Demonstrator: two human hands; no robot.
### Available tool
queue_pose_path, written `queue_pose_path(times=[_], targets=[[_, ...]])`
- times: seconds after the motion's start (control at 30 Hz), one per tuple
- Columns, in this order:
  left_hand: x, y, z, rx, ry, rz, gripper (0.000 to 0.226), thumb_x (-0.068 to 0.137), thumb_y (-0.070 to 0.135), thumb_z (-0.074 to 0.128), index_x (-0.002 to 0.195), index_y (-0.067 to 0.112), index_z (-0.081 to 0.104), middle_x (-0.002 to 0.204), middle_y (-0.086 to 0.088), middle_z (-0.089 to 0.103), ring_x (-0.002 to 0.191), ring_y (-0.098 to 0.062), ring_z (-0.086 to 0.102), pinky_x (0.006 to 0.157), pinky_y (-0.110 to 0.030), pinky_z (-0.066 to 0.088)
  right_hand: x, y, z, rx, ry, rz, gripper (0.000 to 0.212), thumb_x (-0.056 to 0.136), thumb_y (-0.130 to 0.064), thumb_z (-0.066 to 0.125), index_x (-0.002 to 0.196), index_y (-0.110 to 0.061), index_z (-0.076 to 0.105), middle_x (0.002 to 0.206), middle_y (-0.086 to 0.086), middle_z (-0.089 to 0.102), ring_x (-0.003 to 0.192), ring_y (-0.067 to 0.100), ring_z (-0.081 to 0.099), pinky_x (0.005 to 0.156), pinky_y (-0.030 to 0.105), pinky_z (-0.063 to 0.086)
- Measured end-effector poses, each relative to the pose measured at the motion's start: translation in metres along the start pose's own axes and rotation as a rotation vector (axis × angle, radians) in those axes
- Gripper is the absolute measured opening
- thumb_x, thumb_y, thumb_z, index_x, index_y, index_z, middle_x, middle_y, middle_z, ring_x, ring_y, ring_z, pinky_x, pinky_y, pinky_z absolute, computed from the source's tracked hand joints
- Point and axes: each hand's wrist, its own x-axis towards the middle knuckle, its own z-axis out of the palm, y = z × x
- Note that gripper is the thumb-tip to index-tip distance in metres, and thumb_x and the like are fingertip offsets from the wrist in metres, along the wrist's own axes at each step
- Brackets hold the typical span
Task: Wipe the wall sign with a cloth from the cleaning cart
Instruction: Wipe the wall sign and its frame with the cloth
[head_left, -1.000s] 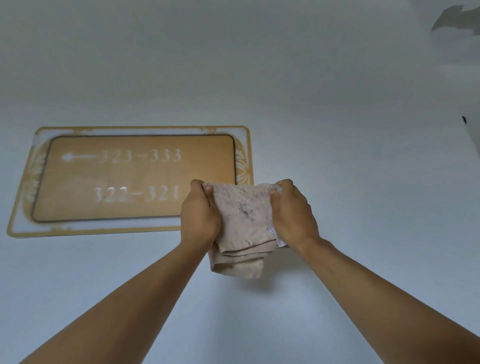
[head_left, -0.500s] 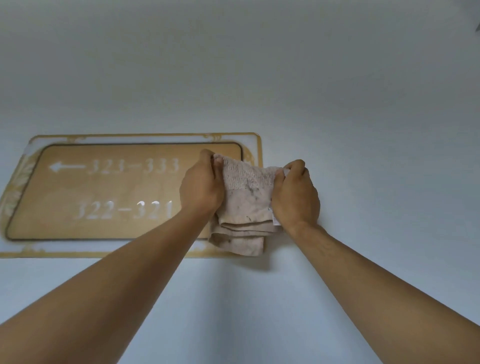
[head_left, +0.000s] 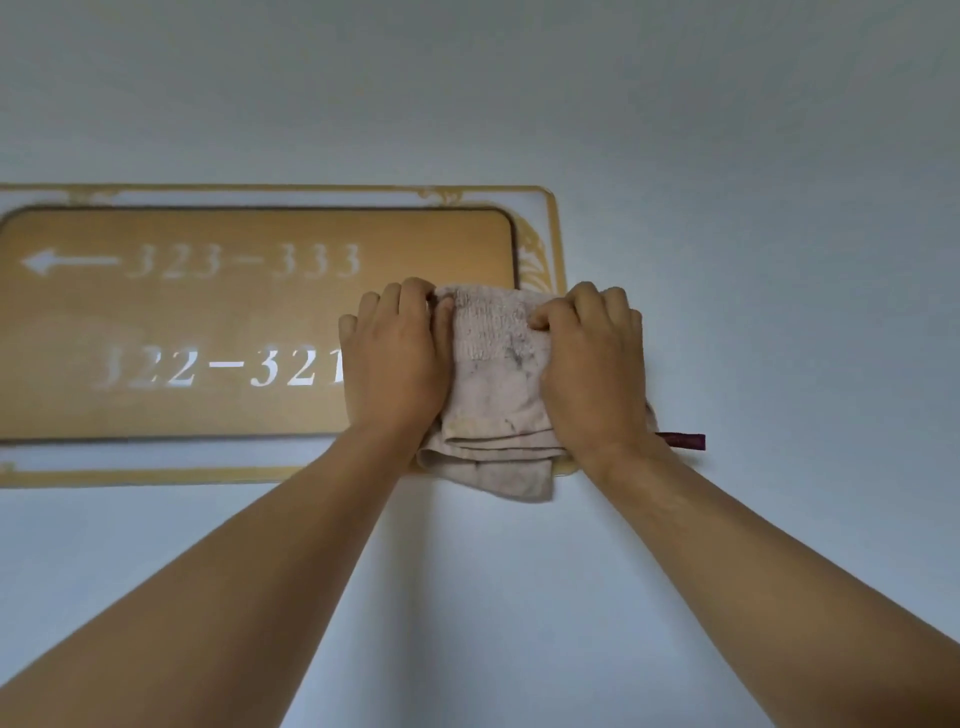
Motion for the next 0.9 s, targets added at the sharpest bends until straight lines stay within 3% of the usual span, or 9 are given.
queue_pose_path(times=[0.13, 0.2, 0.27, 0.37, 0.53, 0.67, 0.77, 0.9], targets=[[0.001, 0.0, 0.0, -0.023, 0.01, -0.028, 0.025, 0.101, 0.034, 0.043, 0.103, 0.014, 0.057, 0.094, -0.006, 0.063, 0.09, -0.031, 0.052, 0.079, -0.043, 0.033, 0.001, -0.029, 0.001, -0.01, -0.018, 0.154, 0.03, 0.09, -0.02, 0.046, 0.107, -0.003, 0.064, 0.11, 0.014, 0.06, 0.103, 0.032, 0.05, 0.091, 0.043, 0.041], [0.0, 0.001, -0.001, -0.071, 0.014, -0.065, 0.022, 0.098, 0.032, 0.044, 0.098, 0.014, 0.056, 0.089, -0.003, 0.062, 0.087, -0.029, 0.05, 0.08, -0.044, 0.036, -0.009, -0.047, 0.007, -0.019, -0.02, 0.169, 0.044, 0.093, -0.025, 0.044, 0.126, 0.001, 0.055, 0.125, 0.023, 0.053, 0.118, 0.038, 0.046, 0.104, 0.048, 0.038], [0.0, 0.003, -0.002, -0.145, 0.021, -0.11, 0.019, 0.095, 0.03, 0.045, 0.094, 0.015, 0.056, 0.082, 0.001, 0.058, 0.084, -0.025, 0.047, 0.081, -0.044, 0.038, -0.018, -0.061, 0.015, -0.072, -0.128, 0.177, 0.059, 0.101, -0.036, 0.032, 0.152, -0.006, 0.033, 0.147, 0.031, 0.034, 0.14, 0.051, 0.025, 0.118, 0.058, 0.019], [0.001, -0.002, -0.005, -0.289, 0.034, -0.2, 0.018, 0.092, 0.027, 0.042, 0.095, 0.017, 0.057, 0.077, 0.004, 0.051, 0.08, -0.022, 0.044, 0.08, -0.043, 0.041, -0.014, -0.067, 0.026, -0.104, -0.202, 0.169, 0.066, 0.101, -0.055, 0.014, 0.162, -0.03, 0.007, 0.166, 0.026, 0.0, 0.147, 0.059, -0.009, 0.117, 0.069, -0.003], [-0.003, -0.009, -0.011, -0.456, 0.088, -0.24, 0.027, 0.086, 0.02, 0.039, 0.101, 0.016, 0.06, 0.08, -0.004, 0.062, 0.08, -0.025, 0.056, 0.072, -0.037, 0.042, -0.015, -0.062, 0.03, -0.126, -0.241, 0.156, 0.079, 0.091, -0.073, -0.001, 0.16, -0.036, -0.003, 0.168, 0.019, -0.01, 0.147, 0.056, -0.016, 0.114, 0.073, -0.004], [-0.002, -0.019, -0.017, -0.484, 0.055, -0.178, 0.023, 0.087, 0.01, 0.044, 0.102, 0.014, 0.061, 0.072, -0.001, 0.061, 0.071, -0.021, 0.056, 0.069, -0.035, 0.043, -0.029, -0.062, 0.028, -0.144, -0.245, 0.165, 0.079, 0.088, -0.078, 0.0, 0.158, -0.042, -0.008, 0.169, 0.013, -0.01, 0.147, 0.056, -0.018, 0.108, 0.08, -0.003], [0.012, -0.034, -0.021, -0.405, -0.03, -0.023, 0.018, 0.087, 0.003, 0.052, 0.102, 0.009, 0.062, 0.07, -0.003, 0.062, 0.066, -0.019, 0.055, 0.067, -0.033, 0.044, -0.04, -0.063, 0.027, -0.14, -0.247, 0.16, 0.077, 0.09, -0.078, 0.004, 0.158, -0.043, -0.007, 0.169, 0.012, -0.01, 0.148, 0.053, -0.019, 0.11, 0.077, -0.001], [0.022, -0.051, -0.025, -0.141, -0.075, 0.228, 0.024, 0.087, -0.003, 0.054, 0.11, -0.002, 0.063, 0.098, -0.016, 0.061, 0.09, -0.033, 0.056, 0.074, -0.044, 0.048, -0.035, -0.061, 0.029, -0.135, -0.229, 0.139, 0.077, 0.09, -0.078, 0.005, 0.157, -0.045, -0.012, 0.169, 0.011, -0.016, 0.148, 0.051, -0.023, 0.113, 0.074, -0.003]])
